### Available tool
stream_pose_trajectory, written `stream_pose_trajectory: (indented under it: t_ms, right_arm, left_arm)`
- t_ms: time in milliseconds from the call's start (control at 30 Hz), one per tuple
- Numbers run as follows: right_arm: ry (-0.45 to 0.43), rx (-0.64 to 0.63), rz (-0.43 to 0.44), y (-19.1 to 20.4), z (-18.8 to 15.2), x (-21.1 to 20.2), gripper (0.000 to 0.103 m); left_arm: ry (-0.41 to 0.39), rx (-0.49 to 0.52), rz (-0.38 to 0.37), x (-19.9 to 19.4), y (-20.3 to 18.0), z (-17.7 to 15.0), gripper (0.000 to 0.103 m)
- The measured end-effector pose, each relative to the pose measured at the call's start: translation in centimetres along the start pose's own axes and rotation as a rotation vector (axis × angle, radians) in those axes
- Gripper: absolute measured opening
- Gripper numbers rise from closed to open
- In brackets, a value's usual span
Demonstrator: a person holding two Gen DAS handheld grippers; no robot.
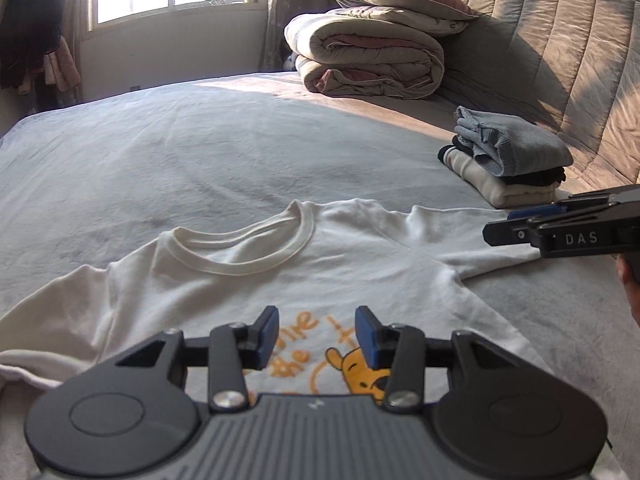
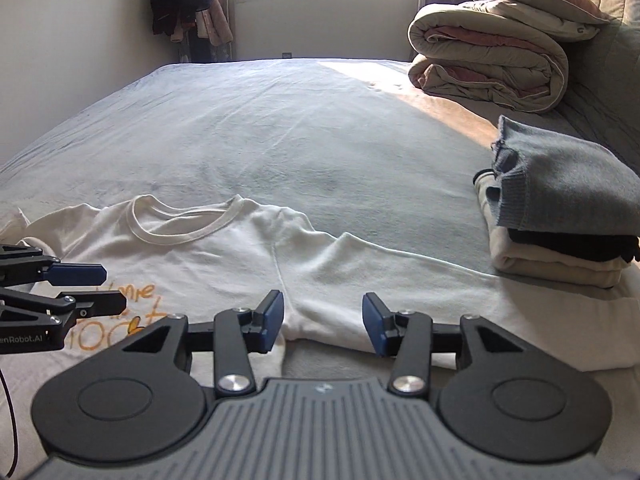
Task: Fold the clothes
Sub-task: 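Grasp the sleeve with the left gripper and lift it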
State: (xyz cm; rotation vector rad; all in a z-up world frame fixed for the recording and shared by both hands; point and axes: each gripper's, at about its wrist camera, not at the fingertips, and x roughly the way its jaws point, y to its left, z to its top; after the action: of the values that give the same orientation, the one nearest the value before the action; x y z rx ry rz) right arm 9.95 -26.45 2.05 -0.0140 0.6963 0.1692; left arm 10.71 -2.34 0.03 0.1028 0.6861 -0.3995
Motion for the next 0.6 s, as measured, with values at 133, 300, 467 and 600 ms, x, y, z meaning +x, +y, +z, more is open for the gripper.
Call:
stream_pose_trajectory:
  t_ms: [133, 300, 467, 600]
  right_arm:
    - [-0.008, -0.017, 0.036, 3.8, 1.1, 0.5, 0.049]
    - [-0.02, -0.041, 0.095, 8.9, 1.7, 1.3, 0.049]
    - [-0.02, -0.029, 0.16, 13.5, 1.6, 2.3, 0.051]
    - [-0.007, -0.011, 0.191, 16.0, 1.3, 3.1, 0.052]
  left_arm:
    - [-0.026, -0.038, 0.116, -2.8, 4.0, -0.7, 0.051]
    - [-0.061, -0.126, 0.251, -5.6, 9.2, -2.1, 0.06]
    - [-0.072, -0.28, 0.331, -7.6, 15.1, -4.5, 0.061]
    - [-0.083, -0.328, 0.412, -7.8, 18.1, -5.5, 0.061]
